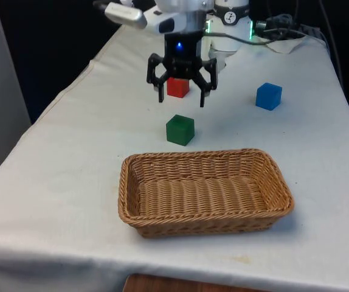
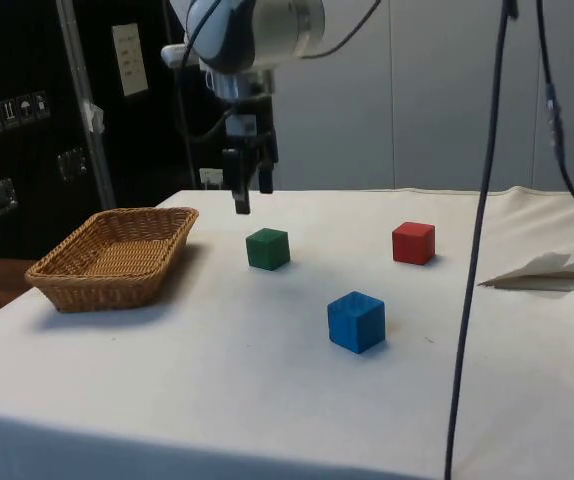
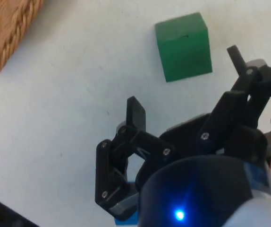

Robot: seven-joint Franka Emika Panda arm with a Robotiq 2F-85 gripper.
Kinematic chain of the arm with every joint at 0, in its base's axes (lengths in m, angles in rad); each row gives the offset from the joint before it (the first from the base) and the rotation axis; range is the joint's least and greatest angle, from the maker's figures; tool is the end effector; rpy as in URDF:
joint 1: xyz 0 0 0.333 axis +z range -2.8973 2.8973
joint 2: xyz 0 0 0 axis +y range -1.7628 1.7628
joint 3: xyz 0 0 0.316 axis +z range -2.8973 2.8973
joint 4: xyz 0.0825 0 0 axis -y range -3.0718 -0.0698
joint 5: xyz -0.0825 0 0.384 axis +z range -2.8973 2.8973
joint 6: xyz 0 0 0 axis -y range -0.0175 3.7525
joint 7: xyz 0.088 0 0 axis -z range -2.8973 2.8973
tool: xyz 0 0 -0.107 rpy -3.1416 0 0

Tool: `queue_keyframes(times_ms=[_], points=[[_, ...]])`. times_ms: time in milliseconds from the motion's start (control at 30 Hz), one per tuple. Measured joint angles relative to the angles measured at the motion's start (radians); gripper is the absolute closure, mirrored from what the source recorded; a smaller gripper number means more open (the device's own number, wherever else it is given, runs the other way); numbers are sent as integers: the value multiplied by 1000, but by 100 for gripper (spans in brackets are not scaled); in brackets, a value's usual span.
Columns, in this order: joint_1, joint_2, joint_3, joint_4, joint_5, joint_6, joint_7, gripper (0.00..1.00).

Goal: Pick up exactly two blocks and place them into the basket.

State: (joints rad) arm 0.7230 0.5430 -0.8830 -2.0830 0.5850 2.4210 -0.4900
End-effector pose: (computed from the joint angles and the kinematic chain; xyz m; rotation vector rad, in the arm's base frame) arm 0.5797 -0.0805 0.2530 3.0993 -0.0489 0.0837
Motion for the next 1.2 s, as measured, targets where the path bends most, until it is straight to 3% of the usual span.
queue_keyframes(times_ms=[467,867,1067,1200], points=[[-4,95,2,11,157,19,-100,0],[-15,128,13,10,215,18,-118,0],[-17,190,21,33,315,15,-155,0],[-20,210,23,43,346,11,-168,0]])
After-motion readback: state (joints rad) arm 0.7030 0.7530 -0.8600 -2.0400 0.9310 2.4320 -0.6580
